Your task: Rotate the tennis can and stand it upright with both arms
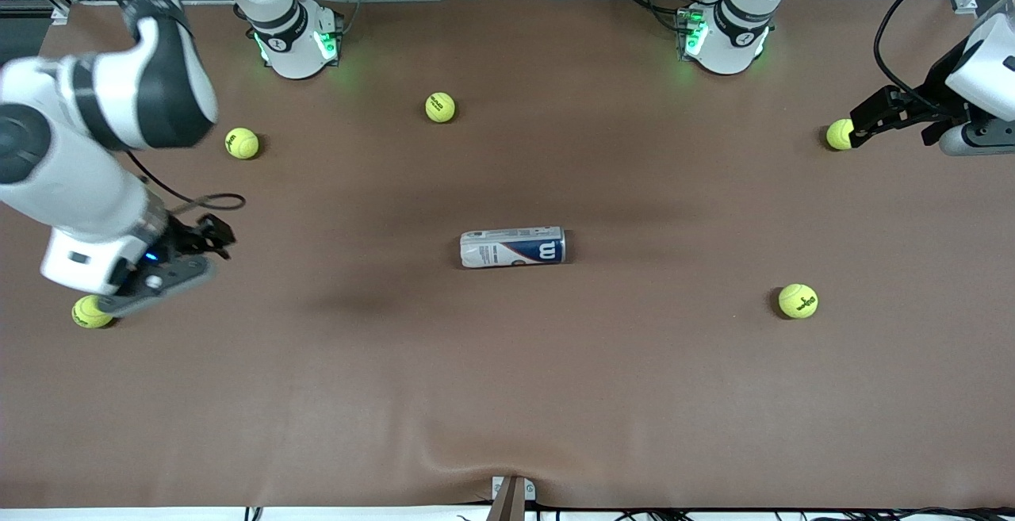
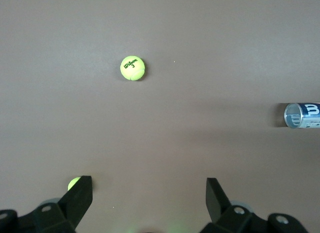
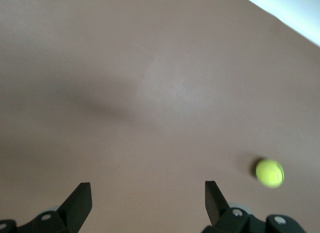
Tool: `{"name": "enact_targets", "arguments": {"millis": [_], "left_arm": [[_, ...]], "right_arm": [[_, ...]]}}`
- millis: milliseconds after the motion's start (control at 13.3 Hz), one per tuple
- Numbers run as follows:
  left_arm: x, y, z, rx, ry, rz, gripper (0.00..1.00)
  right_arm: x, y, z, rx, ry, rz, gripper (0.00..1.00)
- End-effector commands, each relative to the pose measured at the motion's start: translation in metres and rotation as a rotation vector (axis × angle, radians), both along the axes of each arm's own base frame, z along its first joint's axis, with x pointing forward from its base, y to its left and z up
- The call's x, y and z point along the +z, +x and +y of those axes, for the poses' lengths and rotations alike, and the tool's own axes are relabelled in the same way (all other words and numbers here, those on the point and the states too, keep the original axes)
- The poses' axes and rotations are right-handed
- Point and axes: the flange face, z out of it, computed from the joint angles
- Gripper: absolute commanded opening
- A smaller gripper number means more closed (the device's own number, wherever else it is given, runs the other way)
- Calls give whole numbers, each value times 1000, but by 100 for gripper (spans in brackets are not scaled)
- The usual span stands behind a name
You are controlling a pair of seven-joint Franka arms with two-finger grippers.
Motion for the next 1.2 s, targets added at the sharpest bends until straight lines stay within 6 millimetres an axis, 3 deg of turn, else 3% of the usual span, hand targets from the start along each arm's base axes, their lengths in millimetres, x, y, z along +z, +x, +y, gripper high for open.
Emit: {"name": "enact_targets", "arguments": {"millis": [0, 150, 300, 526, 901, 977, 1127], "left_arm": [[1, 1, 2, -22, -1, 5, 100], [2, 1, 2, -22, -1, 2, 100], [5, 2, 2, -25, -2, -4, 100], [8, 1, 3, -22, -1, -10, 100], [8, 1, 5, -19, -4, -10, 100], [5, 3, 3, -19, -5, -5, 100], [-20, 18, -7, -31, -16, 34, 100]], "right_arm": [[33, -24, -42, -150, 113, -8, 100], [46, -39, -82, -241, 183, 34, 100], [64, -54, -98, -341, 182, 45, 100], [88, -76, -97, -478, 165, 64, 100], [109, -84, -91, -467, 172, 21, 100], [117, -79, -95, -469, 182, -1, 100], [129, -75, -95, -464, 175, -24, 100]]}}
